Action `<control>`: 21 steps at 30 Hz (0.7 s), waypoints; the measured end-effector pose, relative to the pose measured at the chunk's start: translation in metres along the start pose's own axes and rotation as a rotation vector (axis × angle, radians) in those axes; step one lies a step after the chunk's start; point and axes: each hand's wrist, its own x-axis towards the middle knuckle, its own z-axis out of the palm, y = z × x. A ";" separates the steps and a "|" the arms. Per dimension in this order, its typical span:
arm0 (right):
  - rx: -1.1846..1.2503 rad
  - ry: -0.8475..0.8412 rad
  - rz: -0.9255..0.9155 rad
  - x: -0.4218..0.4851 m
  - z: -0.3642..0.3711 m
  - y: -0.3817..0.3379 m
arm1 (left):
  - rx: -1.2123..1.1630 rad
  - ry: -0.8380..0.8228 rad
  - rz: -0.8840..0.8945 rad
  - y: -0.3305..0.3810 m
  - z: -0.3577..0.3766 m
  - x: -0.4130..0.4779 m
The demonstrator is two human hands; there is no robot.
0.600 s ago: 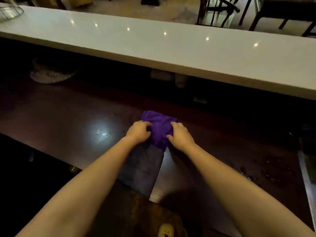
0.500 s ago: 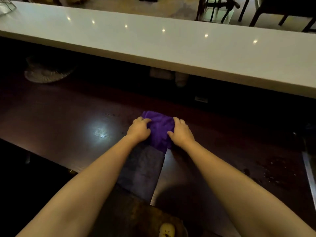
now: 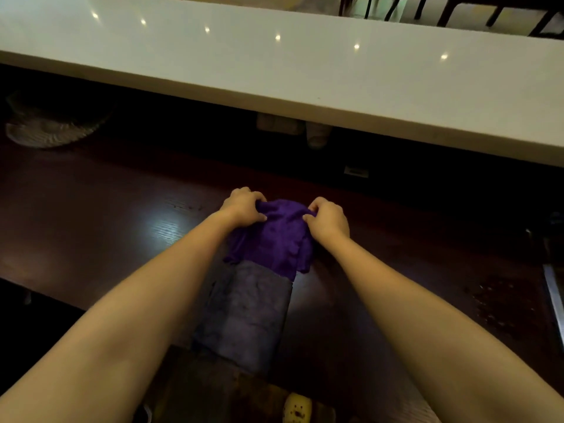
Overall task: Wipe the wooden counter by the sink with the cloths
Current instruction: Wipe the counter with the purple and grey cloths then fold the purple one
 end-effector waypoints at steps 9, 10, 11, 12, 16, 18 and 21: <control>0.343 0.240 -0.047 -0.041 -0.080 0.030 | -0.615 -0.136 0.358 0.066 -0.041 -0.030; 0.366 0.261 -0.068 -0.047 -0.093 0.036 | -0.619 -0.150 0.393 0.078 -0.043 -0.035; 0.377 0.285 -0.090 -0.054 -0.107 0.042 | -0.609 -0.158 0.427 0.091 -0.044 -0.039; 0.371 0.316 -0.117 -0.061 -0.120 0.049 | -0.592 -0.160 0.461 0.103 -0.045 -0.044; 0.181 0.506 -0.185 -0.091 -0.171 0.078 | -0.551 -0.185 0.583 0.155 -0.047 -0.063; 0.061 0.614 -0.181 -0.106 -0.191 0.093 | -0.534 -0.174 0.638 0.182 -0.046 -0.071; 0.002 0.706 -0.159 -0.127 -0.215 0.114 | -0.427 -0.058 0.720 0.219 -0.038 -0.081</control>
